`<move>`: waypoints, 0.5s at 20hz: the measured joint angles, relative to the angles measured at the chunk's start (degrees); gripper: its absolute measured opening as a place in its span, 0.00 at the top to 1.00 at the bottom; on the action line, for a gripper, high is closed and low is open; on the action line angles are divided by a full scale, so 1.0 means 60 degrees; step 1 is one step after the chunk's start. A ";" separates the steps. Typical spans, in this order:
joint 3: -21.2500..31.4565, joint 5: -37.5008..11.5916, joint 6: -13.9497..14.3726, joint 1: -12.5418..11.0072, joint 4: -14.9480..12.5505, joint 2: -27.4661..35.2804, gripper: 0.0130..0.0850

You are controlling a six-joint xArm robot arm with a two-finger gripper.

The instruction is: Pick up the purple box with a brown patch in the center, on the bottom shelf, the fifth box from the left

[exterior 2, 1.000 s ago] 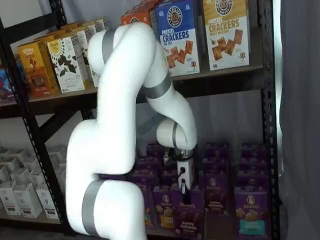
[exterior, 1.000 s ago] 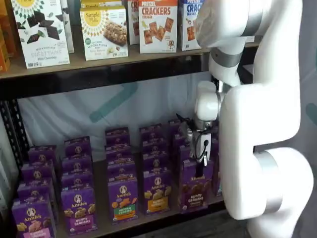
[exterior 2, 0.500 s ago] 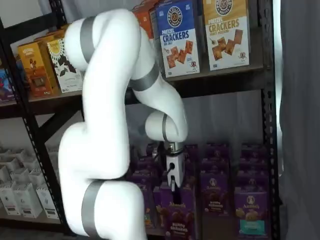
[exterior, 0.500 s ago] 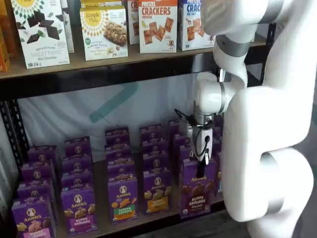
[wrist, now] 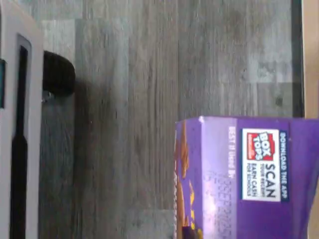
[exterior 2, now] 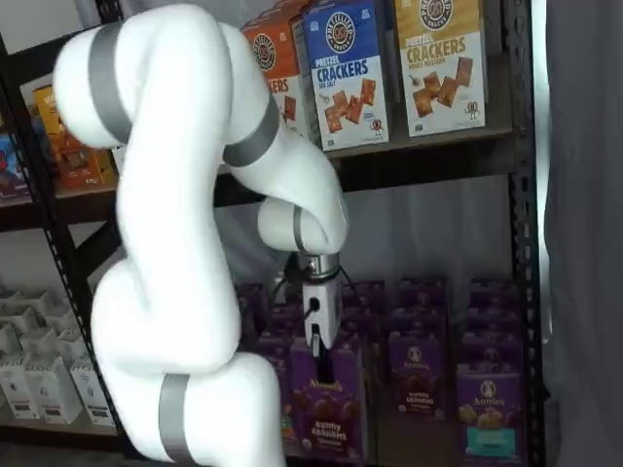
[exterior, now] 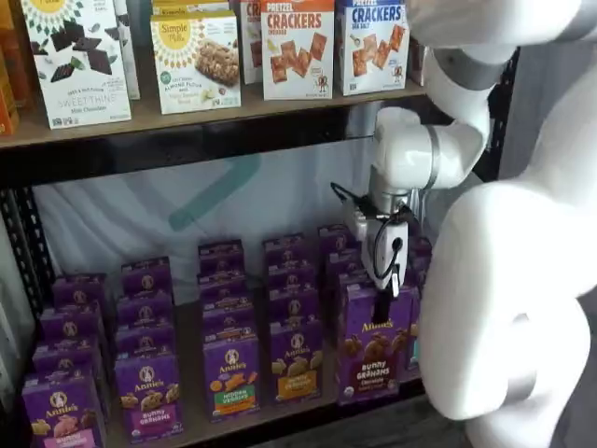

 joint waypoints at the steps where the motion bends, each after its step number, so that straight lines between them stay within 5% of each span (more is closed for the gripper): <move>1: 0.0096 0.0110 -0.0030 0.0011 0.0070 -0.0265 0.78; 10: 0.0668 0.1422 0.0706 0.0460 -0.0117 -0.2548 0.78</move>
